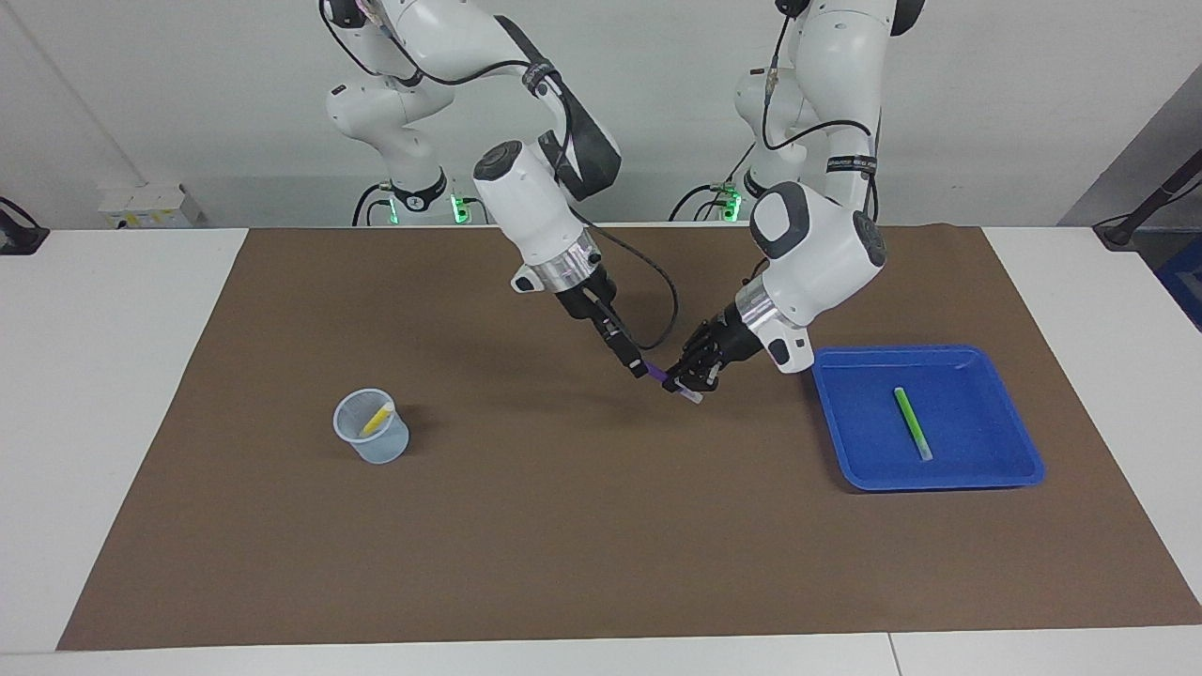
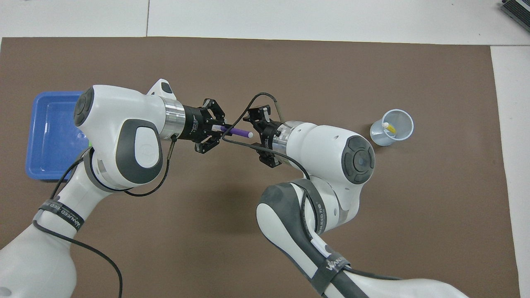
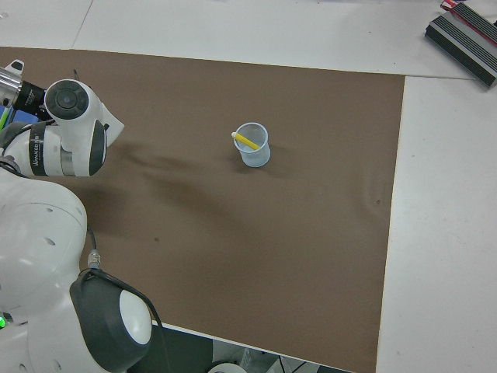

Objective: Transfer and insert pens with both arms
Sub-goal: 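Grasp the purple pen with the right gripper while the left gripper opens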

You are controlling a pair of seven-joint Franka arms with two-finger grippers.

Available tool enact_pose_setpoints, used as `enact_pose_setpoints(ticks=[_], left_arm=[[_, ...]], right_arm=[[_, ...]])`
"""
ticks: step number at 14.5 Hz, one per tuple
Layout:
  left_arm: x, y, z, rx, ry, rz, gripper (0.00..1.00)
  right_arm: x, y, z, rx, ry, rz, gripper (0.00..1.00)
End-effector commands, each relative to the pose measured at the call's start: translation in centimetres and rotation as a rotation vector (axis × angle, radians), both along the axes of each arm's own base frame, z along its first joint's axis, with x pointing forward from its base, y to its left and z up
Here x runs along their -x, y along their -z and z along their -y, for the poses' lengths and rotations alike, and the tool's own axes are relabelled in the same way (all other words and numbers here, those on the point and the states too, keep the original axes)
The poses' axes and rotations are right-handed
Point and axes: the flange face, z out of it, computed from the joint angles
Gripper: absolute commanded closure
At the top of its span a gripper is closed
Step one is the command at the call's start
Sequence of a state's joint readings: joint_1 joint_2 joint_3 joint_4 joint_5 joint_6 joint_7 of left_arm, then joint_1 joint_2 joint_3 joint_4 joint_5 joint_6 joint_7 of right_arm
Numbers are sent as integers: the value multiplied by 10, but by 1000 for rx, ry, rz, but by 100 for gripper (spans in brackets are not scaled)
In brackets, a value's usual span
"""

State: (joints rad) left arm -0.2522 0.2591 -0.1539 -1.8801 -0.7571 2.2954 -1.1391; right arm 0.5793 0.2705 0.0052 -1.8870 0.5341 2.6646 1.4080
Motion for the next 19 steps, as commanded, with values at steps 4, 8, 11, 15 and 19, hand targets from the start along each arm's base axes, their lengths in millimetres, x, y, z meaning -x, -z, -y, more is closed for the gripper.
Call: enact_pose_setpoints(ticks=[4,8,11,15,19], left_arm=[[5,-7,-3,29,-6,-22,100],[6,-7,-1,29,-4,-23,100],[7,-9,-1,29,-2,-22,100],[7,-9,-1,29,-2,-22,100],[7,-9,0,29,-5,-24,100]], right_arm=[[-5,3,-3,-15,-6,10,32],[-4,0,-7,-17,-12,16,41],[-4,-1,-8,-18,-14,18,56],[-4,0,-8,-9,-35,28,100],[-3,-1,-8,1,-64,45,100]])
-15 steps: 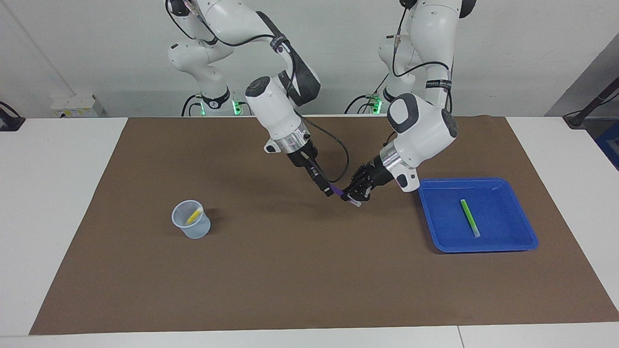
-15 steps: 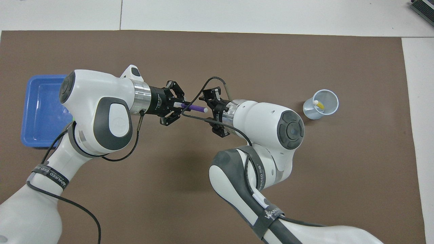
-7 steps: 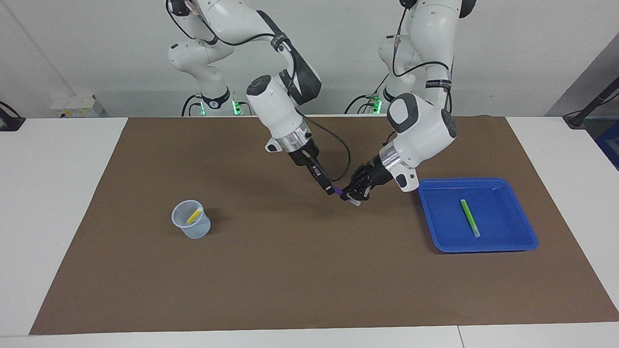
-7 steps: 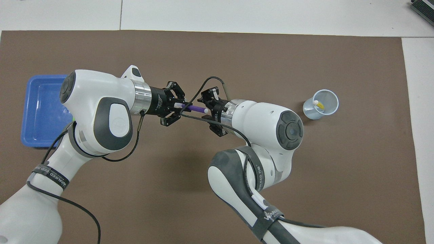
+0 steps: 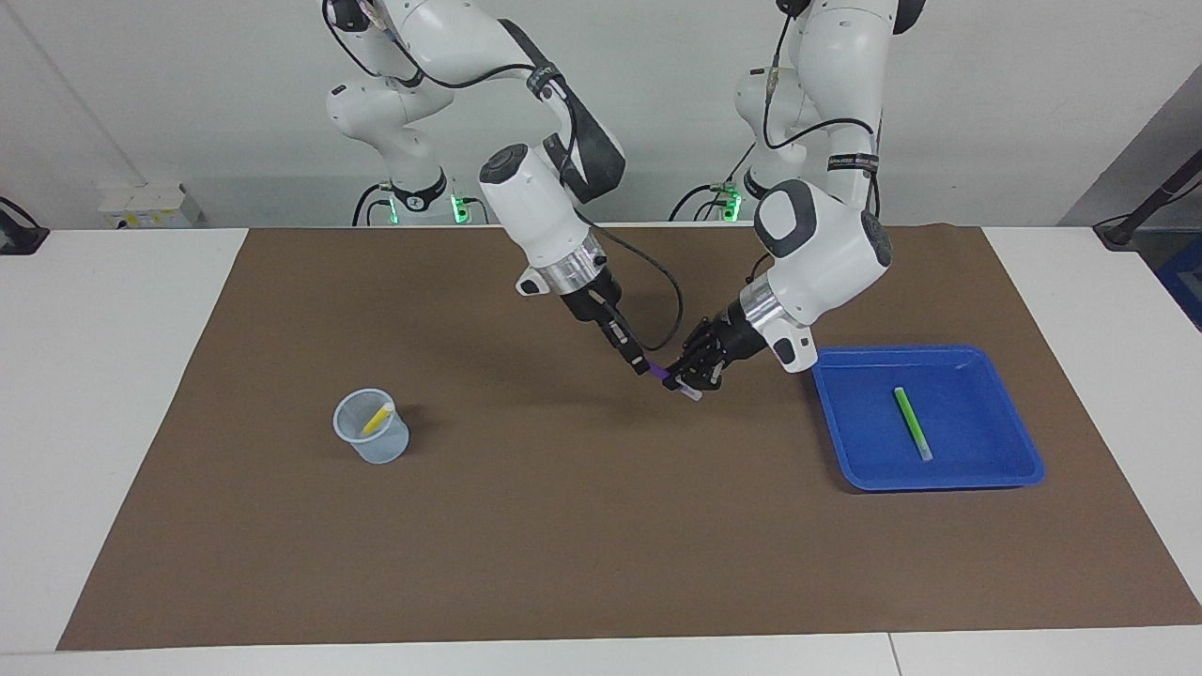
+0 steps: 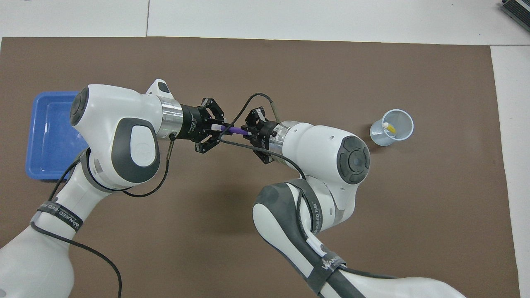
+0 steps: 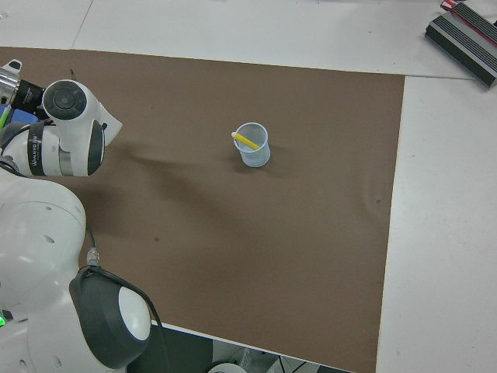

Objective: Transfer and insert pens with both arms
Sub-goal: 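Grasp the purple pen with the right gripper while the left gripper opens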

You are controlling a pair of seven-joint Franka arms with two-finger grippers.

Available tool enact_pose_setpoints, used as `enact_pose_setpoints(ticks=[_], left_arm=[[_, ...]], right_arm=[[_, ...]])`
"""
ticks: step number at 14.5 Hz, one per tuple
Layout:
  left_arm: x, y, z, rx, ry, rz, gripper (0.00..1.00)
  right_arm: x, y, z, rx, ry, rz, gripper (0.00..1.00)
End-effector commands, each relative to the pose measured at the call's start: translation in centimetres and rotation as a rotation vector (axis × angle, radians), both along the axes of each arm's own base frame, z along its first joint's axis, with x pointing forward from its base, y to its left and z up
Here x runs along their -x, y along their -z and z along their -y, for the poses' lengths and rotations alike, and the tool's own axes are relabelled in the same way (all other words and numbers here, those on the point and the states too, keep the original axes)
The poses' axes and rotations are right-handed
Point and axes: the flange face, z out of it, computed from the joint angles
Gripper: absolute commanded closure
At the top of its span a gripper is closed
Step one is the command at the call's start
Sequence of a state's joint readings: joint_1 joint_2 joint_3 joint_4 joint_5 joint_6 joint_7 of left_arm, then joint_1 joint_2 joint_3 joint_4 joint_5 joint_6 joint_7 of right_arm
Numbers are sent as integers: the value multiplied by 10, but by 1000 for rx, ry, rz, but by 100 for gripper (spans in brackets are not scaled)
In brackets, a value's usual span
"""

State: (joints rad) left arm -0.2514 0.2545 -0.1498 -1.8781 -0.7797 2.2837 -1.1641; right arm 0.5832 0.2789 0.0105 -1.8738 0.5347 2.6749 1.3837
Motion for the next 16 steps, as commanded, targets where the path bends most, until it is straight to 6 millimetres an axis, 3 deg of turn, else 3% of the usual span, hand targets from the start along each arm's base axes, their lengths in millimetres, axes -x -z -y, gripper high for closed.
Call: enact_pose_setpoints(ticks=[1,2,3,6,11,13,16], left_arm=[[7,-7,2,10,15,1,75],[7,-5,0,8,7,-4,26],[7,-7,0,6,10,1,0],[9,-18,-2,2,16,19,0],[18,-8,-20,-120,88,49,0],[19,-4,-27,-206,154,63,0],[17,1,-53,-330,272,63,0]], right_arm=[[-3,1,-2,4,-49,27,100],[-3,2,-2,10,-63,34,100],[-3,1,-2,11,-70,36,100],[-2,2,-3,21,-93,40,100],[0,4,0,58,-172,36,100],[0,2,12,87,-220,6,100],[-5,-7,41,233,-327,5,100]])
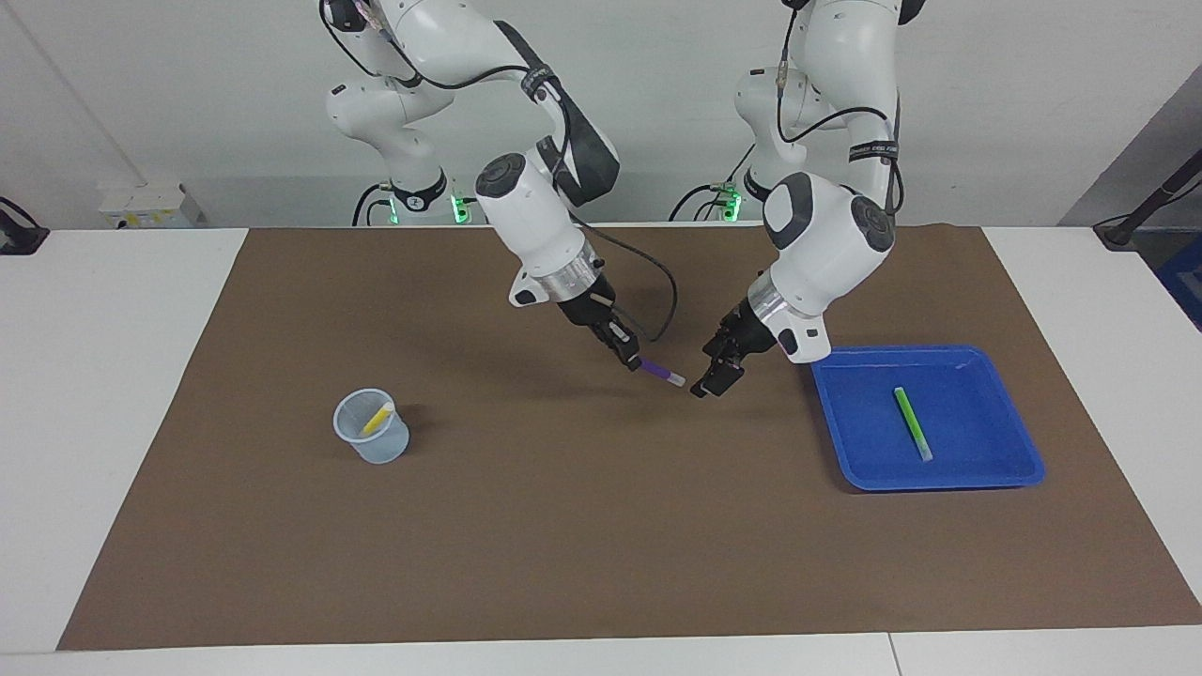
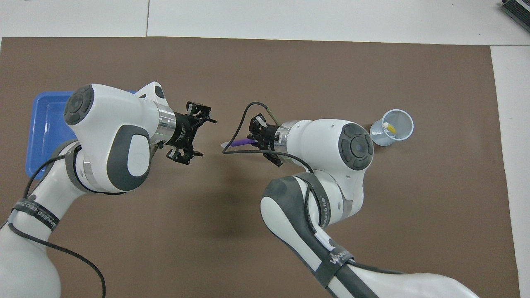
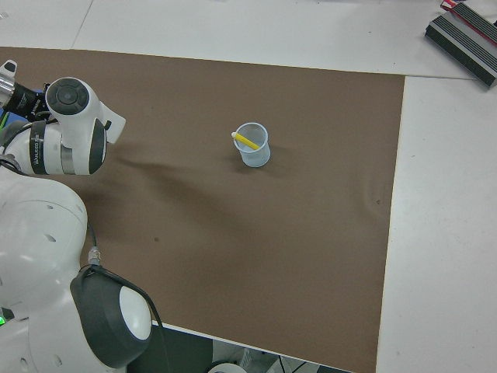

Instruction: Transfer and insert pens with both arms

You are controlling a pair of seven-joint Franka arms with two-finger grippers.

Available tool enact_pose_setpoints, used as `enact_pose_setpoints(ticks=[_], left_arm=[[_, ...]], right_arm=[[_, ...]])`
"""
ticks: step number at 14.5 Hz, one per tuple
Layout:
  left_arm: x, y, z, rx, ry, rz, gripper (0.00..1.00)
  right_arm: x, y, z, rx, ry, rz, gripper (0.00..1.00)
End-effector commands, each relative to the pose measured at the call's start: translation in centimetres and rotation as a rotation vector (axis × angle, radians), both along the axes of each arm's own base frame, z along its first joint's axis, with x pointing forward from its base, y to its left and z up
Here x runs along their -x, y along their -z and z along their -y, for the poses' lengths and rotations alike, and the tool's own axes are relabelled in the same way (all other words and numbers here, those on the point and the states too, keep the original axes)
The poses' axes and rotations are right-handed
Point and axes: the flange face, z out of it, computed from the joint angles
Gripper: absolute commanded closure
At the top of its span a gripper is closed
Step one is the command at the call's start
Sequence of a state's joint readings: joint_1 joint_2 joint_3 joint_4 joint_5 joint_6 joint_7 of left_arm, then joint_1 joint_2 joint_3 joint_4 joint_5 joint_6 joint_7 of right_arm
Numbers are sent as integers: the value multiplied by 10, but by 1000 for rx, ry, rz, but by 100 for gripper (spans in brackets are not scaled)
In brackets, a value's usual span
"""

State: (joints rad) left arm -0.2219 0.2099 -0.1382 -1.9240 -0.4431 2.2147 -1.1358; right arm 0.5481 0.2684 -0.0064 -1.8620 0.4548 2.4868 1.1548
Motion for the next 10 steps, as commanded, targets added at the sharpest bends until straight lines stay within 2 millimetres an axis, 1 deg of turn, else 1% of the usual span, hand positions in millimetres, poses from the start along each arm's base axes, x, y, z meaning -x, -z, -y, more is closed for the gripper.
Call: enact_pose_setpoints(ticks=[1,2,3,4,5,6,7,8,9,10], left_arm=[[7,-6,-30,-66,94,-11,0],[6,-4,-43,-65,133,-6,0],[3,-2,-60,-63,192,8,0],[2,0,-81,-80,285,41,0],[2,1,-94,-106,388,71,0],[0,1,-108,-137,454,83,0],[-3,1,-119,-195,534,102,0],[-6,1,-125,-266,637,126,0],[-12,0,-139,-320,727,151,0],[-20,-6,-157,-360,807,185,0]], right_arm=[[-2,-18,27,153,-114,30,100],[-2,-22,37,226,-164,48,100],[-4,-27,49,284,-217,66,100],[-6,-33,61,311,-268,77,100],[-10,-40,76,326,-321,93,100],[-12,-44,88,340,-367,102,100],[-14,-48,98,355,-418,111,100],[-15,-52,109,369,-466,122,100],[-17,-56,122,405,-524,129,100],[-17,-64,136,467,-608,142,100]])
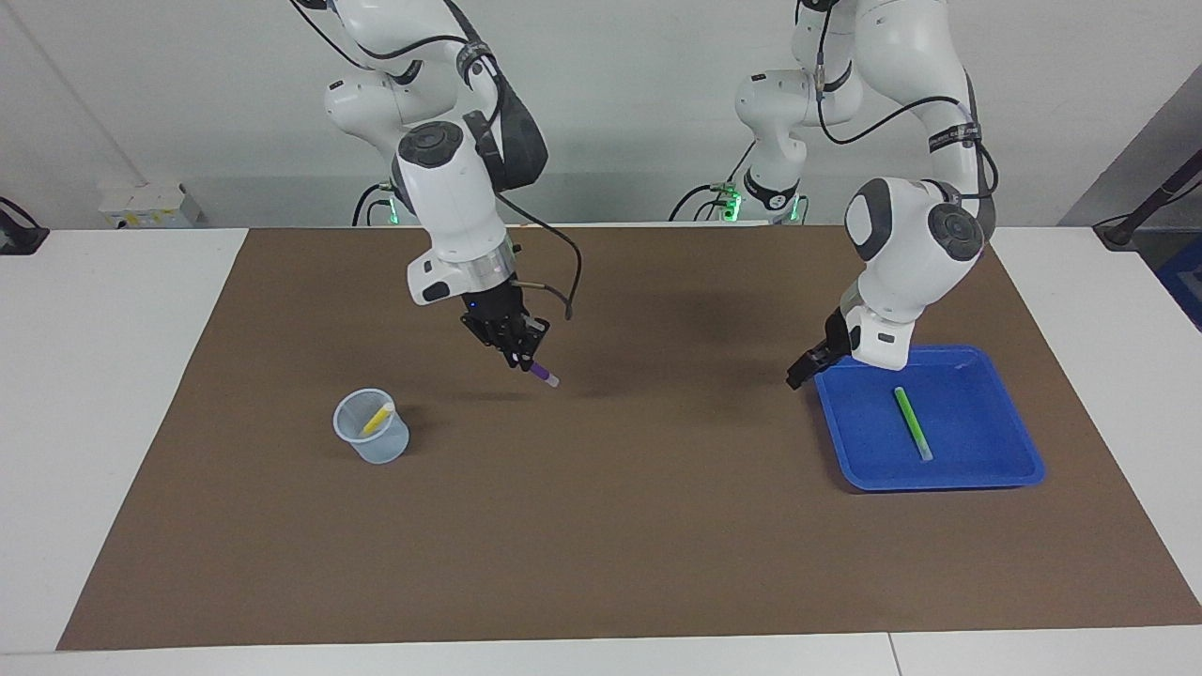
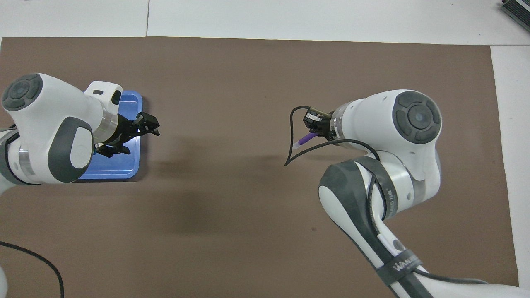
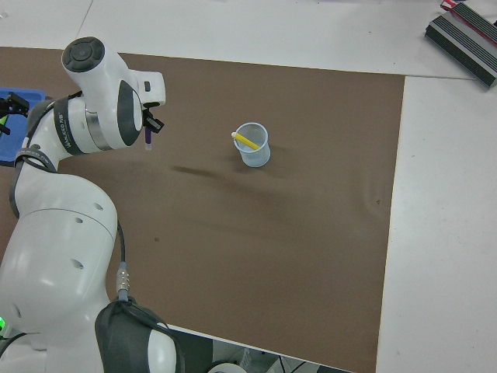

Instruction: Transfer and insert pens with both arms

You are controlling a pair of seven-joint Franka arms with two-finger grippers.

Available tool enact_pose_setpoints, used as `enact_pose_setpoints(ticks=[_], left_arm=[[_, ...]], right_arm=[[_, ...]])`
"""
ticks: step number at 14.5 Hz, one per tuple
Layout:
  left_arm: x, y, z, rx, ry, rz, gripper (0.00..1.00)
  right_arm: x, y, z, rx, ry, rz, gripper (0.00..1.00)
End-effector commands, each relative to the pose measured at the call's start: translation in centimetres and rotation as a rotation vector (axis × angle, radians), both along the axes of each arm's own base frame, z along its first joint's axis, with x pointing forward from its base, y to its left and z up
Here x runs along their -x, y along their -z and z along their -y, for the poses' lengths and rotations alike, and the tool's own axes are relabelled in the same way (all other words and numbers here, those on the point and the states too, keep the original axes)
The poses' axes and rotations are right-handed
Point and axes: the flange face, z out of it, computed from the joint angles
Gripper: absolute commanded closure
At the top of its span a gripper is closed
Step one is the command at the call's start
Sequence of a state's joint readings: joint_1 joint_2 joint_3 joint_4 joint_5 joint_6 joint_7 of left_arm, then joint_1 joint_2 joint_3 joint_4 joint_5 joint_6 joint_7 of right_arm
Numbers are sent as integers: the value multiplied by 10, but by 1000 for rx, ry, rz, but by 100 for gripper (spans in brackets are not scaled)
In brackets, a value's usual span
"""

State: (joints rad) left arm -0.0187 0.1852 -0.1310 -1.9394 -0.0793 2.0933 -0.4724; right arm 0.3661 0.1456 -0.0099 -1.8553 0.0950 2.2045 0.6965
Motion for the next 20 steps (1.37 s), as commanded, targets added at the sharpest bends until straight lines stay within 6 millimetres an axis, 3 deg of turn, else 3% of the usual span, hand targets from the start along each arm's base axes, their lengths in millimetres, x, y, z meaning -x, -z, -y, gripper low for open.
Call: enact_pose_setpoints(ticks=[1,3,7,10,12,13,15,17,20], left_arm=[[-10,-16,-37,-92,235,82,0],[-23,-21,-66,-105,335,119,0],[-41,-17,-83,-136,381,124,0],[-61,-9,-105,-125,350,106,1],[-67,24,-141,-98,307,61,1],[-73,23,-148,-96,305,70,1],[-77,31,-149,-90,303,66,3],[-78,51,-153,-67,287,52,5],[-75,61,-152,-60,283,55,8]], right_arm=[[2,-21,31,161,-227,29,100],[4,-33,52,250,-366,38,100],[3,-58,111,334,-572,42,100],[-3,-71,140,374,-656,71,100],[-8,-75,149,386,-679,85,100],[-10,-75,150,392,-689,109,100],[-16,-73,155,401,-688,149,100],[-22,-65,153,403,-690,169,100],[-31,-49,153,399,-687,177,100]])
